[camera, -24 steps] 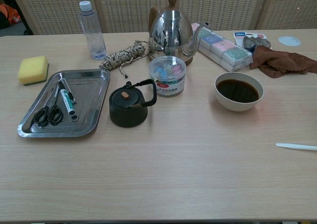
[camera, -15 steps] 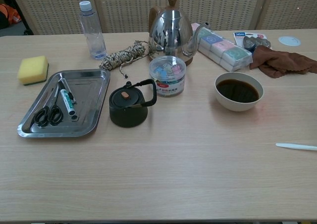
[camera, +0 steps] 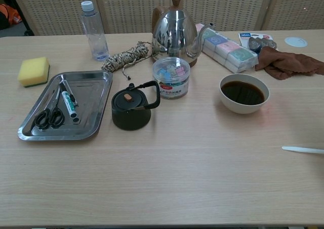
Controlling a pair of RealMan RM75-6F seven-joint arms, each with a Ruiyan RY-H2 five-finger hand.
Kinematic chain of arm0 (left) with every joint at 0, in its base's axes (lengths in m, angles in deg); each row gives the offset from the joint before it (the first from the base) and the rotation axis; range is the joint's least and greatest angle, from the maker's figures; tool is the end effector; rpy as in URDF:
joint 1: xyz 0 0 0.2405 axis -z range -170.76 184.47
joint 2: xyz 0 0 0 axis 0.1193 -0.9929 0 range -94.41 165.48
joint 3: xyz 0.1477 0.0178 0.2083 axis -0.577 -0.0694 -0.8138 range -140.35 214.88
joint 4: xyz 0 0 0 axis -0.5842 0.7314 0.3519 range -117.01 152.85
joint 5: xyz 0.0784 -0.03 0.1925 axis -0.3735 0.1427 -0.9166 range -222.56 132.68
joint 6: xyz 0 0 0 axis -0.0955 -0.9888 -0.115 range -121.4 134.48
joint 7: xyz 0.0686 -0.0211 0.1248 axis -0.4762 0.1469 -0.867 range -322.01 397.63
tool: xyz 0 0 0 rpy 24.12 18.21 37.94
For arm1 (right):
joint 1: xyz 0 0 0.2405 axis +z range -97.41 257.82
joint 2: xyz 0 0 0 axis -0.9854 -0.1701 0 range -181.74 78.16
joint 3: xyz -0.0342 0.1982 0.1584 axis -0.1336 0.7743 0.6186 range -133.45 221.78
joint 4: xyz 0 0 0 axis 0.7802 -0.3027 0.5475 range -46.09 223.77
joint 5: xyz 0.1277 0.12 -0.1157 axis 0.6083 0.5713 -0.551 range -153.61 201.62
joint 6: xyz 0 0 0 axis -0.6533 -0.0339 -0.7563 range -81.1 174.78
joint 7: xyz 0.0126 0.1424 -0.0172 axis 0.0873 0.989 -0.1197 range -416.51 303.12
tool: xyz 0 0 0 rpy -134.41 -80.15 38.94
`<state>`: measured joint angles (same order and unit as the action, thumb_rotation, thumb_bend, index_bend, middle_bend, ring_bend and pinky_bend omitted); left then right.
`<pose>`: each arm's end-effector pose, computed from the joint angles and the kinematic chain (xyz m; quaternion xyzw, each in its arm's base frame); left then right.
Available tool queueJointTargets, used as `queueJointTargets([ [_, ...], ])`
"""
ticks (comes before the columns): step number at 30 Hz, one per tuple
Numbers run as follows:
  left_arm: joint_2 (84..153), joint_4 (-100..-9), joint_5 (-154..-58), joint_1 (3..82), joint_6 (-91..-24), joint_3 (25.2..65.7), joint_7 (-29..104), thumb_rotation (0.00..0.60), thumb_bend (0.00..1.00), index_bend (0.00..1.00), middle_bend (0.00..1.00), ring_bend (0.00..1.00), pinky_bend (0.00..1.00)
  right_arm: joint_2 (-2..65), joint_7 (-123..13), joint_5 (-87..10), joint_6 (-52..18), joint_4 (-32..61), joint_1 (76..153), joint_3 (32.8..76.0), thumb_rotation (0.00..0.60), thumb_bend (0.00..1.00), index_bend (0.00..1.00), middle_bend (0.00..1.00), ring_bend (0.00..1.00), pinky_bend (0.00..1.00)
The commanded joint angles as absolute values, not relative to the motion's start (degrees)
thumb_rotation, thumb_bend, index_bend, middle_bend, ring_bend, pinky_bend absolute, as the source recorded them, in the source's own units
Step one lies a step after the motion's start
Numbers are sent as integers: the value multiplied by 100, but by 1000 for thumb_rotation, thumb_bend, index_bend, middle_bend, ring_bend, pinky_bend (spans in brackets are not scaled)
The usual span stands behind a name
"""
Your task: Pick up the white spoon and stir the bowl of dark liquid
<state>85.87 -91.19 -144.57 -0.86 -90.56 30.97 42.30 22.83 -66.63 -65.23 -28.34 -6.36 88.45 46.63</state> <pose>-0.2652 0.0862 0.2045 -0.5672 -0.4373 -0.4236 0.5547 -0.2663 -0.1898 0.0719 0.6588 -0.4131 0.3836 0.4983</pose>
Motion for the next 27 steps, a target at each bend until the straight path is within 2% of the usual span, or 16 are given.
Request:
queueJointTargets([
  [1, 8587, -9128, -14437, -73, -9021, 3101, 4213, 600, 0, 0, 0, 0, 0, 2535, -6771, -6235, -2590, -485, 9019, 4765, 600, 230, 497, 0, 0, 0],
  [7, 8570, -9135, -14414, -64, -8999, 3107, 4246, 600, 0, 0, 0, 0, 0, 2809, -6869, -5941, -2391, -329, 9115, 4770, 600, 361, 497, 0, 0, 0],
  [27, 8528, -9117, -14434, -66, -8992, 3095, 4342, 600, 0, 0, 0, 0, 0, 3562, -7470, -5228, -2105, -51, 9343, 4807, 600, 363, 472, 0, 0, 0],
])
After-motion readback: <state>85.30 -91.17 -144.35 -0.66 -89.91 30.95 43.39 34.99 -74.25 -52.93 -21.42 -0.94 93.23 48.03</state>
